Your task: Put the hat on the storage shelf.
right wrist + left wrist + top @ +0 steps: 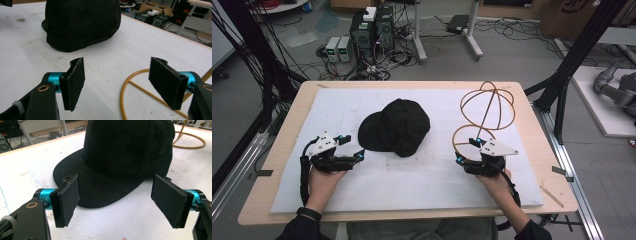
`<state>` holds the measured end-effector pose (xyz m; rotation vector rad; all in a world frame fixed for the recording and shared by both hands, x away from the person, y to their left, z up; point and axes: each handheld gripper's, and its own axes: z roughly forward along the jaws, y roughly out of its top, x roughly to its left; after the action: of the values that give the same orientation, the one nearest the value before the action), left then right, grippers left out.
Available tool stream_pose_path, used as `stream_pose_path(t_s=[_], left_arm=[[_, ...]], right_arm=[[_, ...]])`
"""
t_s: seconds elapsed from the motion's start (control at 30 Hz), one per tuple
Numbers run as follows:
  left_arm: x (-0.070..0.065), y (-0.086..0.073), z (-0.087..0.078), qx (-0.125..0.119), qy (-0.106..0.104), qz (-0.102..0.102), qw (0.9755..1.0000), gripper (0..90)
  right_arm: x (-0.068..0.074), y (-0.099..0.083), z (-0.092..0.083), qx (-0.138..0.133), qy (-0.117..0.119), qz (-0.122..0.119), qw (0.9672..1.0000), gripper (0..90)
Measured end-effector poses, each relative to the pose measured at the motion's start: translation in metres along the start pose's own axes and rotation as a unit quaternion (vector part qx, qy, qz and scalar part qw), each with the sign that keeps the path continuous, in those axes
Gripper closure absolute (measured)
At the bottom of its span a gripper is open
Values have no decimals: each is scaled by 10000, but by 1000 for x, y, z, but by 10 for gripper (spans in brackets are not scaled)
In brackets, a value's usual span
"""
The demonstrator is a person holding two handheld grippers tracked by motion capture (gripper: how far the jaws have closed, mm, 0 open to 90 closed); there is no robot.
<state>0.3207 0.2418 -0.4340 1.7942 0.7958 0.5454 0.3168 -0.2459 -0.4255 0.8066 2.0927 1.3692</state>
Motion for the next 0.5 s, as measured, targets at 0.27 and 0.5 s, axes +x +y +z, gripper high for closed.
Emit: stream_pose_path(t_s=[0.27, 0.5], left_arm=[[2, -2, -3, 48, 27, -49, 10000, 232], [3, -4, -5, 87, 52, -72, 9999, 234]], right_arm=[[4, 2, 4, 22, 56, -81, 9999, 290], [4, 3, 7, -16, 97, -86, 9999, 290]])
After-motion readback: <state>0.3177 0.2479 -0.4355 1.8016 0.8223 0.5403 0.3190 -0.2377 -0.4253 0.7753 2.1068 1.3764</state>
